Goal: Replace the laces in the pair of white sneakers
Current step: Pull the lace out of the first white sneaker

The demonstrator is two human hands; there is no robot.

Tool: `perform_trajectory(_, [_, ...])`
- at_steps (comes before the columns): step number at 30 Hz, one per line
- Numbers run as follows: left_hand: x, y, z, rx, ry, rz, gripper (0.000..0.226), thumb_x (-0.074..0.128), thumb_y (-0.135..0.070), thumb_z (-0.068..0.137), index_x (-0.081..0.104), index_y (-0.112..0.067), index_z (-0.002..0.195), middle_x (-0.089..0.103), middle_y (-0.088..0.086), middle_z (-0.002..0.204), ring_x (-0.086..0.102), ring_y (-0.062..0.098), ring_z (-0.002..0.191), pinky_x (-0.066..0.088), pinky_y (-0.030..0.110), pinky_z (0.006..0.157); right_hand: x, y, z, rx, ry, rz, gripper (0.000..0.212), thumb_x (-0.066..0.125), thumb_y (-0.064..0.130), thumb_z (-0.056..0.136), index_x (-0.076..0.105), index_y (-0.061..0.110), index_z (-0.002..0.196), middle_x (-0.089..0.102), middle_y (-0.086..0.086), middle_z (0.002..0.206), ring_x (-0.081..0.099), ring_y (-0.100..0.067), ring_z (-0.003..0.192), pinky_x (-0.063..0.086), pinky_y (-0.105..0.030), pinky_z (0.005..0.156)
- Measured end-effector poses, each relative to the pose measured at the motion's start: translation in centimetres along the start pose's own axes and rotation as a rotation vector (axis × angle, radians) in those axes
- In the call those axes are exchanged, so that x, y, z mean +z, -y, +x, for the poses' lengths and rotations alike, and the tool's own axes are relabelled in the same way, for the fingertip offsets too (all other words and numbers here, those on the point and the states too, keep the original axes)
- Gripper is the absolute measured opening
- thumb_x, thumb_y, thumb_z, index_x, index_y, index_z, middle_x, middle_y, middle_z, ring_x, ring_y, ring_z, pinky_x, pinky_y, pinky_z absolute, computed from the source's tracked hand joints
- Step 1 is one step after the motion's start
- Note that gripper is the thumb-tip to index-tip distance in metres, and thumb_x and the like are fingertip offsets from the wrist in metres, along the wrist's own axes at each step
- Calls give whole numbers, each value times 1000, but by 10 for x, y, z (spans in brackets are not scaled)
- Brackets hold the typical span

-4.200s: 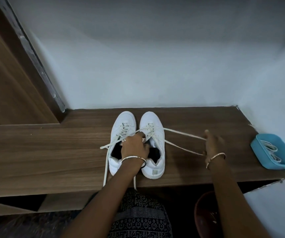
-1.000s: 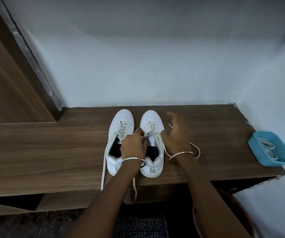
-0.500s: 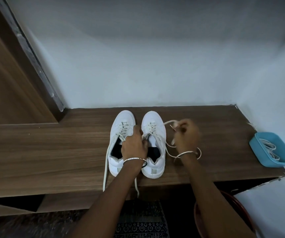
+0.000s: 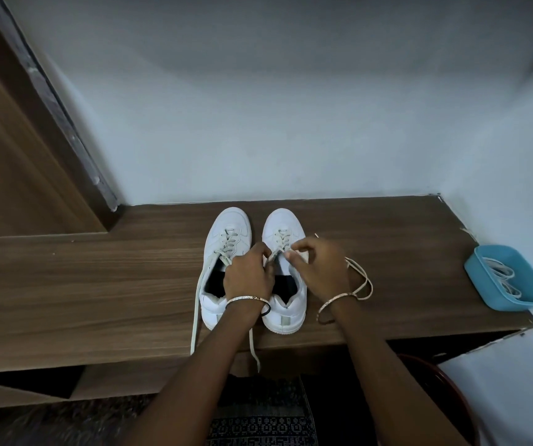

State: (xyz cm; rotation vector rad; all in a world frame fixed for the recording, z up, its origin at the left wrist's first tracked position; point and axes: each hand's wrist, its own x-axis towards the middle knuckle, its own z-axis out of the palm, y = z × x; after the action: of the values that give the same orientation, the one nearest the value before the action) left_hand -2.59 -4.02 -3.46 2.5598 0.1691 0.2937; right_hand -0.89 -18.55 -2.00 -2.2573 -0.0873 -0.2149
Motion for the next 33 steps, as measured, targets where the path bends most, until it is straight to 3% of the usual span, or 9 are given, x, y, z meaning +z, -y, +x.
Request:
perform_trajectory(3, [0,1,1,2,8,5,13,57,-32,92,60,-25,101,71,-1,89,65,28,89,40,29,64,19,2,2,-73,-4,-225,18,76,24,76,75,25,94,70,3,95,61,-21,97,51,-40,83])
perform_trajectory(8, [3,-1,-4,3,7,83,14,55,-32,93,57,-24,104,70,1,88,66,28,86,38,30,60,33,8,3,-175,-200,-601,4,73,22,75,71,22,78,64,3,81,57,-27,88,38,-38,75])
perform_trajectory(10, [3,-3,-6,10,19,133,13,54,-29,94,54,-21,104,69,4,90,66,30,86,36,31,59,32,12,6,-140,-147,-628,7,66,26,81,69,20,79,64,4,86,55,-27,96,33,-40,80])
perform_trajectory(13, [6,-6,-9,-2,17,141,12,52,-23,95,51,-19,107,67,6,94,66,32,87,37,33,60,24,17,10,122,10,-442,18,56,31,85,69,20,79,63,3,97,47,-25,111,36,-42,91])
perform_trajectory(17, [7,-10,-13,-11,-2,124,24,53,-18,94,51,-22,118,67,6,96,67,32,89,37,33,61,16,21,23,285,252,-317,43,29,51,70,50,17,52,58,-10,87,51,-36,111,38,-48,98])
perform_trajectory(20, [9,-13,-15,-11,-7,113,25,54,-16,93,52,-22,117,67,5,95,67,31,88,37,33,62,3,26,30,464,354,-33,36,46,42,84,57,15,64,57,-9,79,52,-28,81,38,-34,80])
perform_trajectory(24, [9,-16,-17,-16,-3,132,26,54,-14,93,52,-23,118,67,4,96,67,30,87,38,33,60,-6,17,35,726,369,513,41,66,26,88,54,18,51,53,-1,61,47,-17,56,41,-26,58])
perform_trajectory(30, [10,-19,-16,-68,-6,142,25,53,-8,92,52,-18,115,66,5,97,67,30,88,40,35,61,-9,22,48,622,244,626,37,75,29,83,65,19,49,62,6,63,55,-15,77,45,-35,85])
perform_trajectory(33, [12,-17,-15,-86,-19,134,32,52,-7,92,52,-19,121,66,5,99,67,30,90,47,37,65,-15,25,42,553,169,668,48,71,31,85,60,20,40,63,7,58,58,-14,74,39,-34,73])
